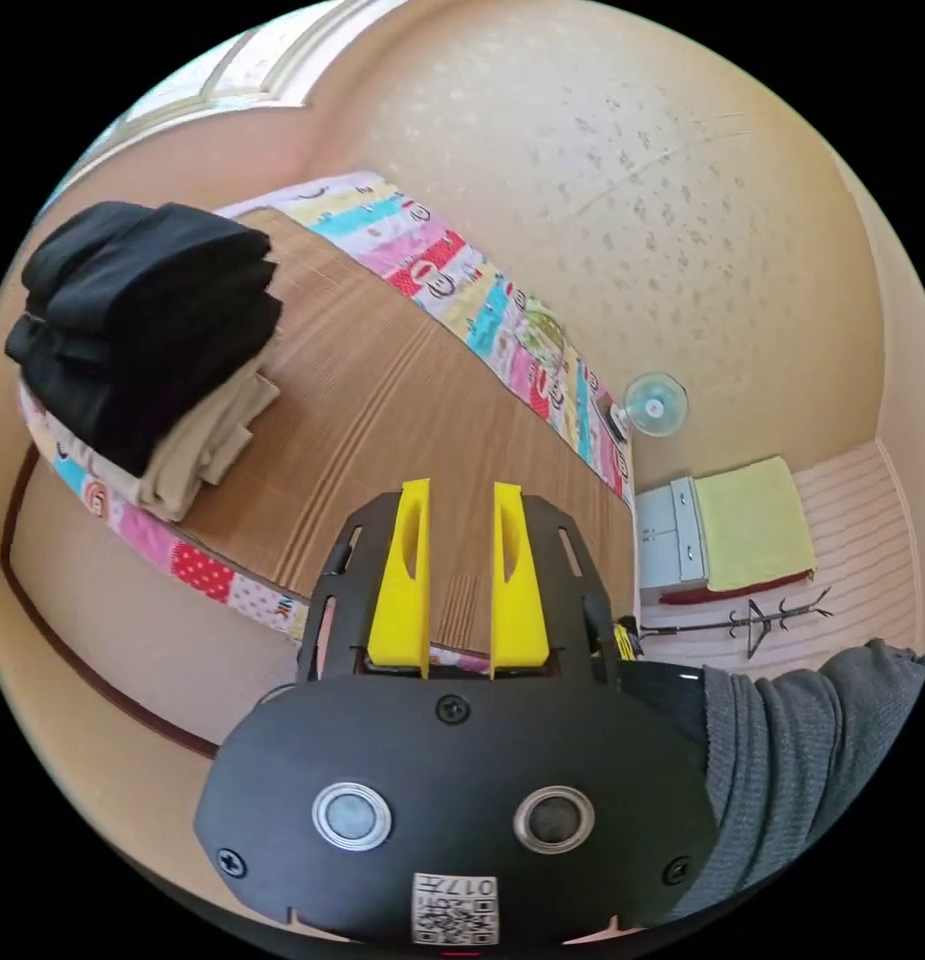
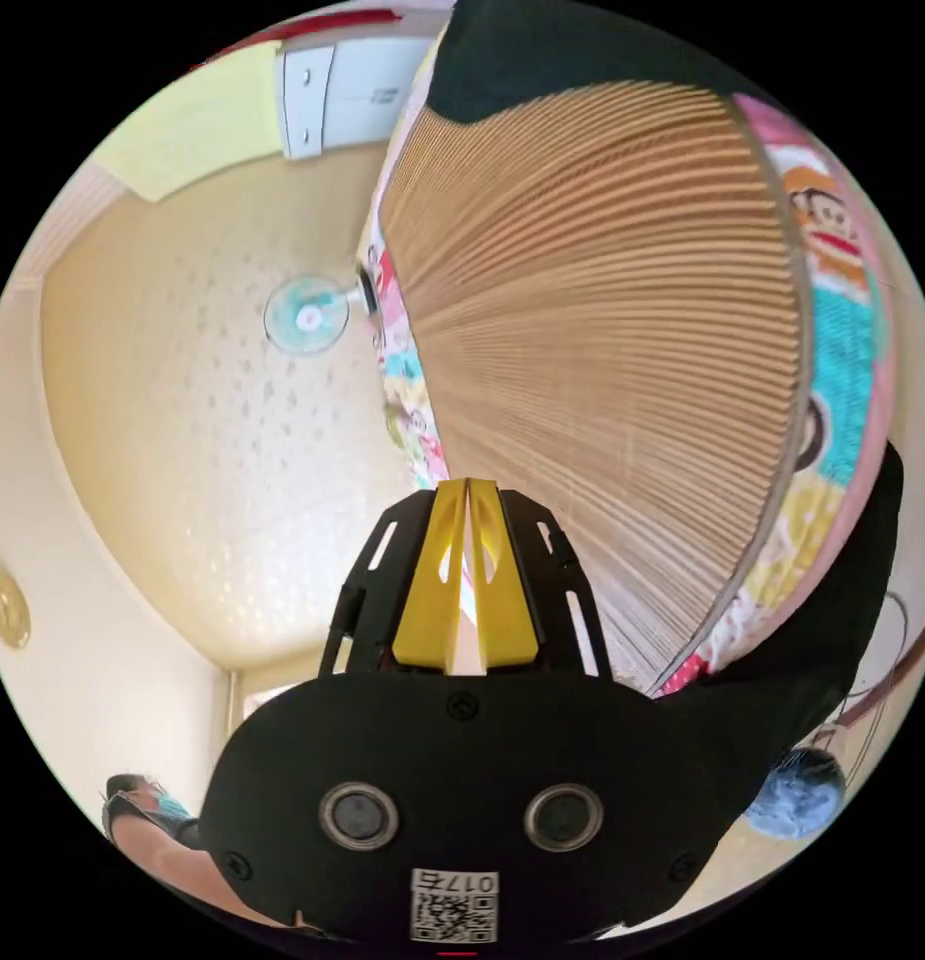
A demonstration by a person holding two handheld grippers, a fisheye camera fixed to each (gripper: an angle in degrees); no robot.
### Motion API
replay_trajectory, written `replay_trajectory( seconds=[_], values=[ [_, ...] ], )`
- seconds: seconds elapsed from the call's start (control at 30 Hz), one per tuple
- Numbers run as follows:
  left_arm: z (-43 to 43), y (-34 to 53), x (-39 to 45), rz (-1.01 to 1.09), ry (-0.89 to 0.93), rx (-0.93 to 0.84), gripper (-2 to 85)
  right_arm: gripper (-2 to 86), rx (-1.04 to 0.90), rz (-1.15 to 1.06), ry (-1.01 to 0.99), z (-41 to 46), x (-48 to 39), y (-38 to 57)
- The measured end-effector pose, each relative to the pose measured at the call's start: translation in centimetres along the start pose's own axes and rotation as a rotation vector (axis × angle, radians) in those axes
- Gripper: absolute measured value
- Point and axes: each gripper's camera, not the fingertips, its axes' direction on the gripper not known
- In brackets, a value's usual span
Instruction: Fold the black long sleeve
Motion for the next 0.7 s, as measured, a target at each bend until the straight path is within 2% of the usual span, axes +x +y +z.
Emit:
replay_trajectory(
  seconds=[0.13,0.2,0.27,0.33,0.4,0.43,0.53,0.63,0.7],
  values=[
    [-5.5,-3.3,-7.7,-0.203,-0.082,0.170,14.6,0.4,-0.225,-0.151,-0.042,6.7,-1.6,4.3],
    [-7.6,-5.1,-12.8,-0.365,-0.110,0.265,19.6,0.4,-0.267,-0.188,-0.080,7.9,-1.7,6.5],
    [-7.7,-6.4,-16.5,-0.455,-0.078,0.296,20.5,0.4,-0.281,-0.203,-0.101,7.8,-1.2,8.5],
    [-6.5,-7.7,-19.6,-0.512,-0.045,0.264,19.7,0.4,-0.247,-0.192,-0.086,5.5,0.3,10.6],
    [-2.8,-9.3,-22.8,-0.608,-0.070,0.068,15.5,0.4,-0.186,-0.157,-0.044,2.1,2.0,11.8],
    [-2.0,-9.5,-23.3,-0.633,-0.090,0.028,14.1,0.4,-0.135,-0.121,-0.013,-0.6,3.4,12.6],
    [-2.0,-9.2,-22.6,-0.669,-0.146,0.063,9.4,0.4,0.024,0.007,0.066,-8.6,7.3,15.6],
    [-4.2,-8.1,-19.6,-0.547,0.081,0.240,4.3,0.5,0.240,0.128,0.110,-16.4,10.5,20.9],
    [-4.9,-7.9,-15.9,-0.342,0.385,0.296,1.9,0.5,0.386,0.201,0.116,-20.1,11.9,24.5]
  ],
)
